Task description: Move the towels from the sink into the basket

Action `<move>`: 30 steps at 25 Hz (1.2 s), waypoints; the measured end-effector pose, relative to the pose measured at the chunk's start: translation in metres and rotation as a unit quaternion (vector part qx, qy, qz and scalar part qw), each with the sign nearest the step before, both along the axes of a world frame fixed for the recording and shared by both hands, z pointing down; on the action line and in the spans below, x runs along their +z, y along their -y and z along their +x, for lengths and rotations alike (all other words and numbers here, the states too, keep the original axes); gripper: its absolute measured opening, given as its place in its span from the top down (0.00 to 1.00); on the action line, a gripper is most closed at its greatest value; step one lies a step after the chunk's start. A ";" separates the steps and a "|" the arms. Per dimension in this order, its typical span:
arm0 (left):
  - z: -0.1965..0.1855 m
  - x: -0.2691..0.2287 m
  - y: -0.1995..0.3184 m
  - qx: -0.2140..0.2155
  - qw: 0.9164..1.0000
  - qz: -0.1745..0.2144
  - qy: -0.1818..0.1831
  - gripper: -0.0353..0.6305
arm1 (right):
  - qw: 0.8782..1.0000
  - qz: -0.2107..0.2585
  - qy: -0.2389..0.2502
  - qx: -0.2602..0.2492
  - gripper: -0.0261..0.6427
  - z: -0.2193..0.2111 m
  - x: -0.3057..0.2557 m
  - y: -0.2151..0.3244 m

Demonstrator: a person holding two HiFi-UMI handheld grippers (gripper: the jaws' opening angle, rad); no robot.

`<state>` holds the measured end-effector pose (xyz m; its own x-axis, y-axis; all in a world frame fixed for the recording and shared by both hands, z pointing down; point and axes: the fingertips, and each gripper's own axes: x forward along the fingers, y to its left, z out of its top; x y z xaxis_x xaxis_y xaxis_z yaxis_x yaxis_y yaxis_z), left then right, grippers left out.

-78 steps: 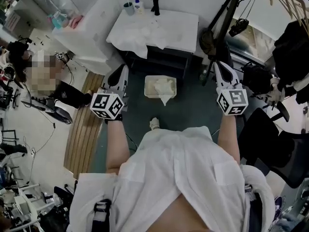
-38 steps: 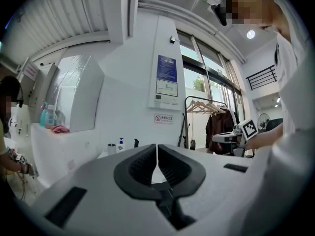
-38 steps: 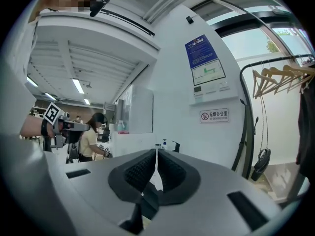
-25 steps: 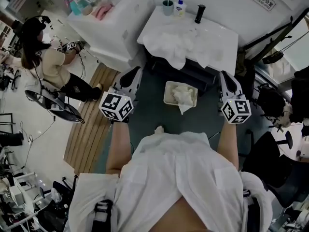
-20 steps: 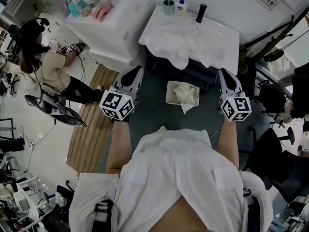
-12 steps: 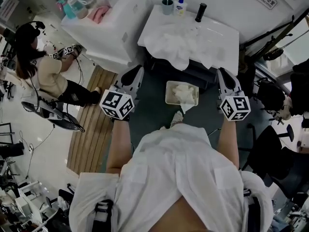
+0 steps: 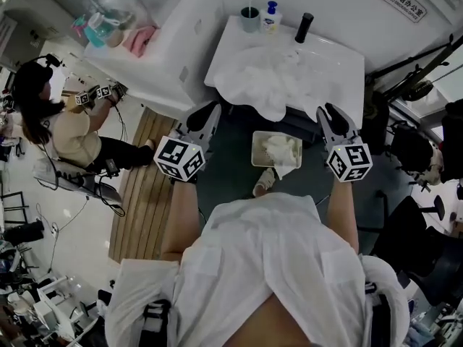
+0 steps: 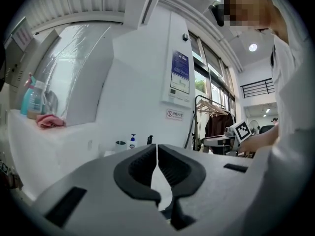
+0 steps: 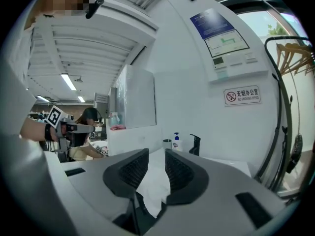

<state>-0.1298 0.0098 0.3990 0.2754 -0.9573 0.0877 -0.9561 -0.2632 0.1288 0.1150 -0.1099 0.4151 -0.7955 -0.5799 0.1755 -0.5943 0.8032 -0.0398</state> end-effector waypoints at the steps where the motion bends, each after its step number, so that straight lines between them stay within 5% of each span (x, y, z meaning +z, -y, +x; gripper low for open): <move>1: -0.001 0.000 0.011 0.003 1.000 -0.001 0.001 0.92 | 1.000 -0.004 -0.003 -0.004 0.77 -0.004 0.003 0.008; 19: -0.033 0.003 0.153 0.053 0.998 0.002 0.013 0.92 | 0.988 -0.045 -0.089 -0.118 0.59 -0.104 0.059 0.073; 30: -0.048 0.017 0.222 0.168 0.986 -0.013 0.000 0.92 | 0.971 -0.103 -0.189 -0.109 0.52 -0.171 0.132 0.082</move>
<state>-0.1775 -0.2126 0.4162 0.5771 -0.8092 0.1103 -0.8151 -0.5622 0.1397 -0.0563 -0.1923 0.5467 -0.7516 -0.3273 0.5726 -0.4156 0.9092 -0.0258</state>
